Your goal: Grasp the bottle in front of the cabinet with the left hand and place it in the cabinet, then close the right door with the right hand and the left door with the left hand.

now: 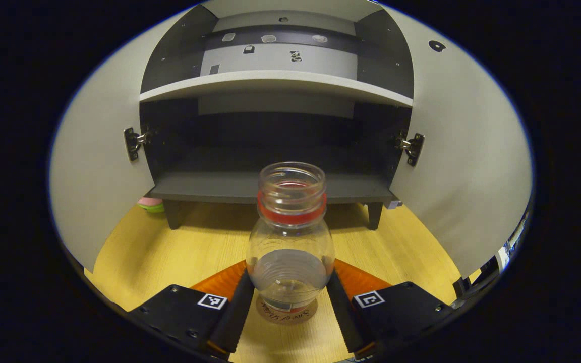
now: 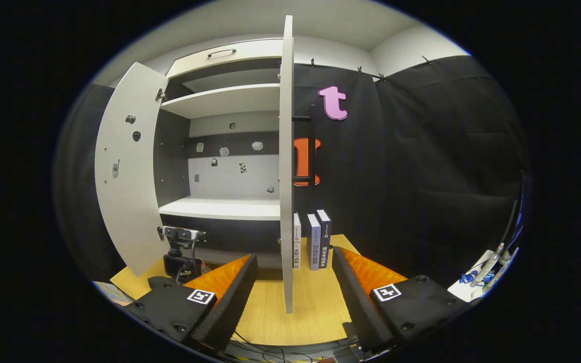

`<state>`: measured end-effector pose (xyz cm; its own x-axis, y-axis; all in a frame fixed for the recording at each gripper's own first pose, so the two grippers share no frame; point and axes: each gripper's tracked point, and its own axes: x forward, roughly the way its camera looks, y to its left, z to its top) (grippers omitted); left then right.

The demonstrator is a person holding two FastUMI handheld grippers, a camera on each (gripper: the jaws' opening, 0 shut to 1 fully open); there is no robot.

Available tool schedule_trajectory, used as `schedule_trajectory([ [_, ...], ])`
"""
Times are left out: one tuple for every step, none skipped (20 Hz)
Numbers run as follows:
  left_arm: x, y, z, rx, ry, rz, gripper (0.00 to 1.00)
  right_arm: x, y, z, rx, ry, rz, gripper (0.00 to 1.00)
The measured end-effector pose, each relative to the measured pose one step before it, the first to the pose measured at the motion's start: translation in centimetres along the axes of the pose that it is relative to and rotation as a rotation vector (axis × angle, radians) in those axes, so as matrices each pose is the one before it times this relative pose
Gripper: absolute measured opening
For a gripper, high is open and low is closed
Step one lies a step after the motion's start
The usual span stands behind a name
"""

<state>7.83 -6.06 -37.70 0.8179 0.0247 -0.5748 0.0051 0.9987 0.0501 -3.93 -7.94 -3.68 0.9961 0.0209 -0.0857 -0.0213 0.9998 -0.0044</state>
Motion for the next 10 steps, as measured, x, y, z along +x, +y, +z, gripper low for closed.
schedule_trajectory([
  [-0.654, 0.151, 1.234, 0.00148, -0.01256, -0.00557, 0.77, 0.013, 0.095, 0.128, -0.00586, -0.00454, -0.00106, 0.98],
  [-0.6, 0.128, 1.383, -0.00375, -0.01214, -0.00826, 0.77, -0.004, 0.056, 0.184, -0.00824, -0.00565, 0.00107, 0.98],
  [-0.582, 0.071, 1.564, -0.00608, -0.01717, -0.01283, 0.77, -0.043, 0.097, 0.078, -0.00839, -0.00343, 0.00229, 0.98],
  [-0.601, 0.202, 1.723, -0.00149, -0.01607, -0.00735, 0.77, -0.049, 0.091, 0.0, -0.00712, -0.00219, 0.00309, 0.98],
  [-0.553, 0.366, 1.765, 0.008, -0.01238, 0.00454, 0.77, -0.044, 0.127, -0.102, -0.00369, -0.0003, 0.00368, 0.98],
  [-0.527, 0.32, 1.774, 0.00851, -0.01632, 0.0066, 0.77, 0.073, 0.174, -0.069, -0.00148, 0.00138, 0.00319, 0.98],
  [-0.473, 0.286, 2.009, -0.00204, -0.02136, -0.0012, 0.77, 0.065, 0.149, -0.186, 0.00017, 0.00364, 0.00225, 0.98],
  [-0.497, 0.0, 1.929, -0.01246, -0.02054, -0.00758, 0.77, 0.091, 0.15, -0.131, -0.00005, 0.00338, 0.00297, 0.98],
  [-0.448, -0.049, 1.803, -0.01756, -0.0193, -0.01221, 0.76, 0.048, 0.195, 0.016, 0.00032, 0.00182, 0.00293, 0.98],
  [-0.523, -0.03, 1.676, -0.01161, -0.01357, -0.00816, 0.77, 0.059, 0.226, 0.054, 0.00053, -0.00011, 0.00408, 0.98],
])
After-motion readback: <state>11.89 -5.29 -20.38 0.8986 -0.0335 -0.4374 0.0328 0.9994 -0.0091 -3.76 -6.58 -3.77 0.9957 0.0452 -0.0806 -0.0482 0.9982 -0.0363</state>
